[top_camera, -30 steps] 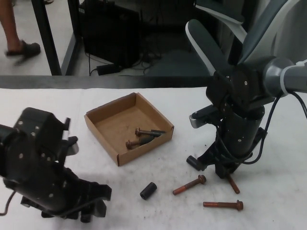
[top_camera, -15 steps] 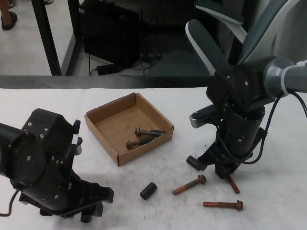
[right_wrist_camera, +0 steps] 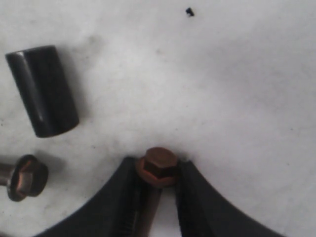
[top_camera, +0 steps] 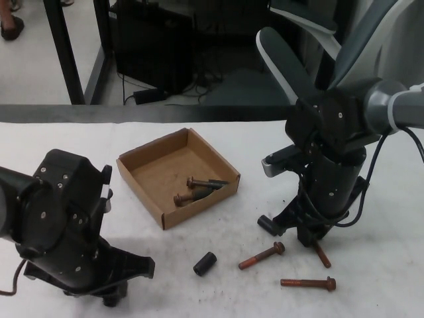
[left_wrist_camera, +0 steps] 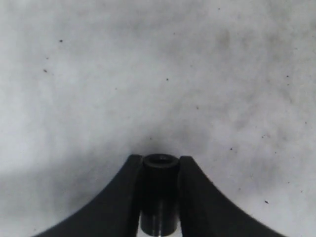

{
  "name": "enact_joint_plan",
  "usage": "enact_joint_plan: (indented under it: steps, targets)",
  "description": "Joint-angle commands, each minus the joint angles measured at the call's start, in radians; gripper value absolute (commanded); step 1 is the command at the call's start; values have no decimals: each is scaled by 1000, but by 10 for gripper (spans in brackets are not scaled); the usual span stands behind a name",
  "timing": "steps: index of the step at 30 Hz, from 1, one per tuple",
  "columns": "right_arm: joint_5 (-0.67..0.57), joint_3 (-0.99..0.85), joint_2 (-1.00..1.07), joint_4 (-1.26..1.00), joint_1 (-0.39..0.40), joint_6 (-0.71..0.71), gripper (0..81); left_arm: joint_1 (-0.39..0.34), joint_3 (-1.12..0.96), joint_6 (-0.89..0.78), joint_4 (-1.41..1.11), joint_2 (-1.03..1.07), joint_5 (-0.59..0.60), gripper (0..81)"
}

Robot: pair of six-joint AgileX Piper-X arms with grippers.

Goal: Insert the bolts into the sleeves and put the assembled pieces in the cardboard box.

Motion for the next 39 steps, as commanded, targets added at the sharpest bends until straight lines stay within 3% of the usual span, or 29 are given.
enact_joint_plan:
  steps: [1,5,10,15,19,24,30,33,39]
  targets:
    - [-44,28,48,-47,1,-9,11,-4,8,26,-8,26,12,6]
    - [-52,24,41,-98,1,-9,4,-4,8,80,-24,26,22,8]
    - [-153,-11,0,-236,-6,-5,2,-4,8,143,-88,-11,129,8]
    - [-320,-87,-49,-406,-36,20,2,-4,8,208,-206,-110,242,8]
    - [-543,-159,-54,-519,-65,79,2,-4,8,267,-357,-203,309,8]
    - [-597,-238,-56,-599,-76,108,2,-4,8,300,-576,-269,396,8]
    - [-766,-315,-56,-659,-76,184,2,-2,8,353,-611,-242,401,8]
    - [-790,-334,-56,-716,-76,225,2,-4,8,446,-611,-223,403,8]
    - [-865,-373,-56,-744,-73,265,2,-1,8,462,-626,-183,403,8]
